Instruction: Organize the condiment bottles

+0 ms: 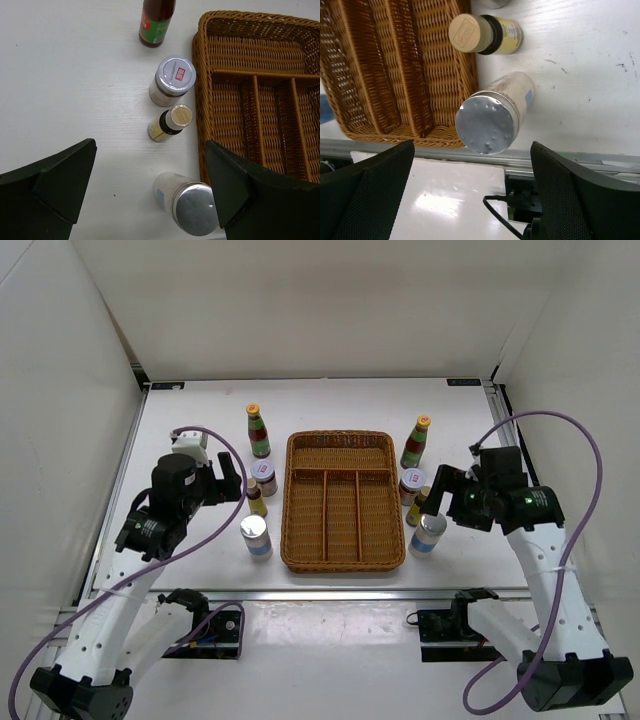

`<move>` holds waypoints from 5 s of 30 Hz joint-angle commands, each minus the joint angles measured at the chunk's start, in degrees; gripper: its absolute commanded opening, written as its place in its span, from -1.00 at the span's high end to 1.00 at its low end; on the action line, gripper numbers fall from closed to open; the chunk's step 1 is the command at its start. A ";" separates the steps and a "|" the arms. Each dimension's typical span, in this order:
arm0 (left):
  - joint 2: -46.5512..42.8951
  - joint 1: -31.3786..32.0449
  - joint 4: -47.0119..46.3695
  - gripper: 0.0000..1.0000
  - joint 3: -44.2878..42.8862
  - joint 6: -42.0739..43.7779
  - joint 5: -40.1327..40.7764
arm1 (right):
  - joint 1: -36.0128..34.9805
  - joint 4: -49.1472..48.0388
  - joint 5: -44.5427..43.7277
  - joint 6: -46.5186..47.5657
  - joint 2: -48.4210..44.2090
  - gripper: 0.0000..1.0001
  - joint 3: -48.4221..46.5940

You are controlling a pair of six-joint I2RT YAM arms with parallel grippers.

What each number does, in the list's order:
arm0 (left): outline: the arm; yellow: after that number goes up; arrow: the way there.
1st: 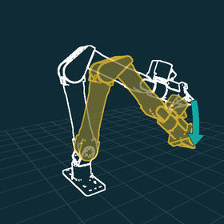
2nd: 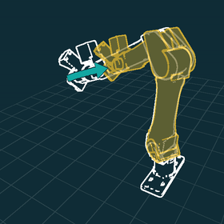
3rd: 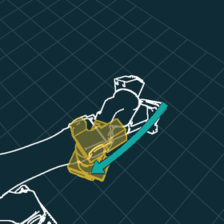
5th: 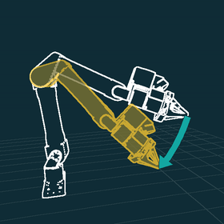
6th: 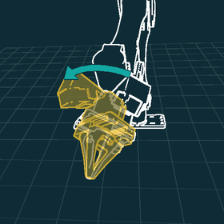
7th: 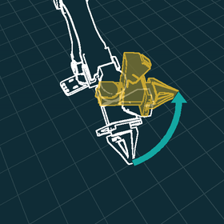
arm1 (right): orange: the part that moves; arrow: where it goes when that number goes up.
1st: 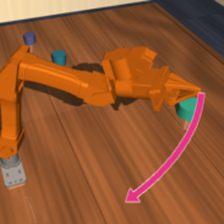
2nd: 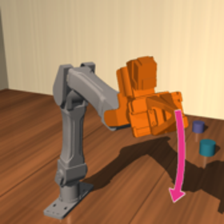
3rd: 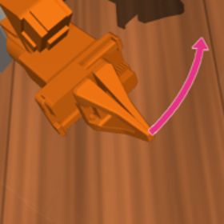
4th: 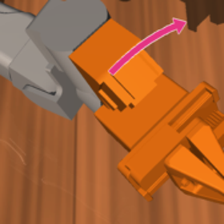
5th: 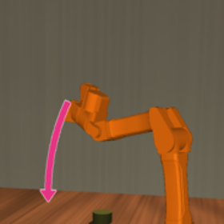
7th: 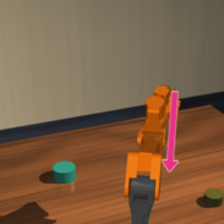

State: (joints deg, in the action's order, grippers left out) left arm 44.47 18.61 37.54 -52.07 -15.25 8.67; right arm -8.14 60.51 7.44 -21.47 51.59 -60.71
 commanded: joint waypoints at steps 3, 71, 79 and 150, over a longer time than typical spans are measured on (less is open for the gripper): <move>-0.70 0.20 1.13 -1.00 1.00 -2.07 1.62 | -2.23 -2.15 -3.58 -2.86 2.37 -1.00 2.16; 6.86 0.20 -0.54 -1.00 1.01 -0.93 -4.70 | -25.34 -14.90 -16.67 -6.39 40.70 -0.46 -22.17; 9.23 0.20 2.18 -1.00 0.31 -4.52 -8.84 | -28.60 -13.05 -20.45 -2.87 30.86 -1.00 -27.36; 63.19 40.63 13.79 0.79 -64.91 -13.24 -7.88 | -4.69 -3.38 -16.50 1.08 11.34 -1.00 -15.60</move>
State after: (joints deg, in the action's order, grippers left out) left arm 108.95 58.76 54.65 -112.99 -29.74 2.63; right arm -13.54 56.95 -12.01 -21.12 63.99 -78.19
